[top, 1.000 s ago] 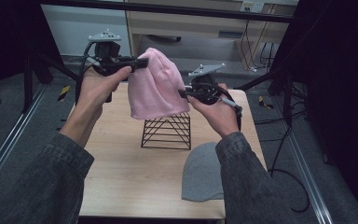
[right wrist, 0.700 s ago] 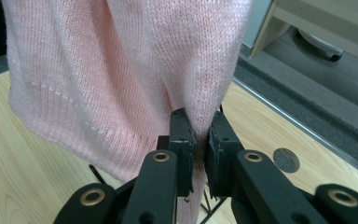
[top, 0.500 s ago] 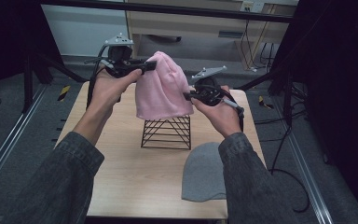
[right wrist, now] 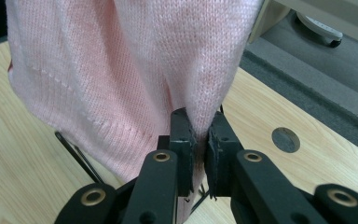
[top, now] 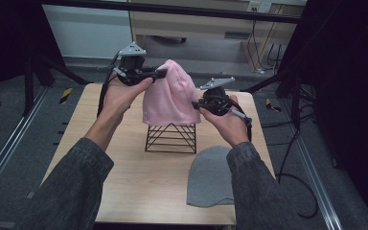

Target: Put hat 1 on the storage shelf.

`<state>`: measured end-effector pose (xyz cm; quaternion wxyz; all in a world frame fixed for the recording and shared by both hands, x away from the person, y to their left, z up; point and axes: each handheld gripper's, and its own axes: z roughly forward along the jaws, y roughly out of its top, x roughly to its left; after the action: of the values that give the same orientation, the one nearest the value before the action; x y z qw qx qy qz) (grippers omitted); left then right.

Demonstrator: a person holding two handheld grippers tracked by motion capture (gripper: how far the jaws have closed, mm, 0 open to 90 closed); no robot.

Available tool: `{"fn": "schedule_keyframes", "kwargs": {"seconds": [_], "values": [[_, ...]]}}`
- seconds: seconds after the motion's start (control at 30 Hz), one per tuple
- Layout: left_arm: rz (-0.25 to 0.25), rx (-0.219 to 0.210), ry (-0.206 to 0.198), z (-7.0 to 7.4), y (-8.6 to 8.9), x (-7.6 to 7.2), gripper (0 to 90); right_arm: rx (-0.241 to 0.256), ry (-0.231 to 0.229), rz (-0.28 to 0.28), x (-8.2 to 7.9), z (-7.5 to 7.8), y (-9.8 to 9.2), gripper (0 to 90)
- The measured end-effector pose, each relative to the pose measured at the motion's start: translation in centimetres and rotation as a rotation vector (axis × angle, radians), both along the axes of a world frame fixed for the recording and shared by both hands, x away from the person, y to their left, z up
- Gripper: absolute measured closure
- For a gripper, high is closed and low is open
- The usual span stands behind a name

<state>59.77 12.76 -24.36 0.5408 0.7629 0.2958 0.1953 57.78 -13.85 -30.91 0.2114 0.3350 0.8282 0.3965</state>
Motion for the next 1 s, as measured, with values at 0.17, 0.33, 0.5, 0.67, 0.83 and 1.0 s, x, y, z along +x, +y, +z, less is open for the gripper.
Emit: {"fn": "schedule_keyframes", "kwargs": {"seconds": [0.17,0.33,0.5,0.67,0.83,1.0], "values": [[-0.018,0.015,-0.003,-1.1,-0.2,-0.6,78.2,-0.005,-0.008,0.002,-0.4,-1.3,-0.5,83.1],[-0.033,0.014,-0.005,-1.8,-0.2,-1.1,78.2,-0.008,-0.012,0.011,-0.9,-2.2,-0.5,83.1],[-0.032,0.013,0.004,-2.6,0.1,-1.5,78.1,-0.024,-0.003,0.019,-1.2,-2.9,-0.3,83.1],[-0.039,0.014,0.016,-3.6,0.5,-2.0,77.7,-0.039,-0.001,0.023,-1.3,-3.5,-0.1,83.1],[-0.042,0.012,0.021,-4.2,0.6,-2.3,77.5,-0.05,0.004,0.027,-1.6,-4.2,0.0,83.2],[-0.05,0.016,0.026,-4.8,0.8,-2.7,77.5,-0.06,0.011,0.031,-1.7,-4.6,0.0,83.2]]}}
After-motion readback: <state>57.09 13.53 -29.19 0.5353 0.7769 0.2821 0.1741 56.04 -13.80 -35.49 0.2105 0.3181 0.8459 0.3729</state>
